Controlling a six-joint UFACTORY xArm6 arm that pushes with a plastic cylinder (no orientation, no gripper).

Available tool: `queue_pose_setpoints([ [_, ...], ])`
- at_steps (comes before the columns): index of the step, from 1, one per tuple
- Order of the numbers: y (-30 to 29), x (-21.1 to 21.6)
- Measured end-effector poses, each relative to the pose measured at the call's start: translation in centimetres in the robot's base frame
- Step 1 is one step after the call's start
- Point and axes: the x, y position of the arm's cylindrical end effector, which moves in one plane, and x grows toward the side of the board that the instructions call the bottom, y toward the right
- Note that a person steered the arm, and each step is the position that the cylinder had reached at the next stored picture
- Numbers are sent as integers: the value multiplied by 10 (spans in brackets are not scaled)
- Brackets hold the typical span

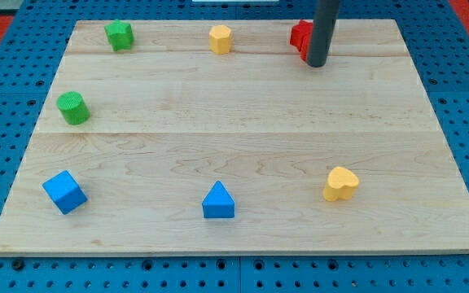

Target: Keep your hand at the top left side of the red star

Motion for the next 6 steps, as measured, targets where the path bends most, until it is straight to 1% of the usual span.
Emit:
queue_pose_setpoints([
  [1,-21,14],
  [2,-40,-8],
  [3,-44,-53],
  [4,-43,-78],
  [5,-103,-96],
  [6,-115,-93],
])
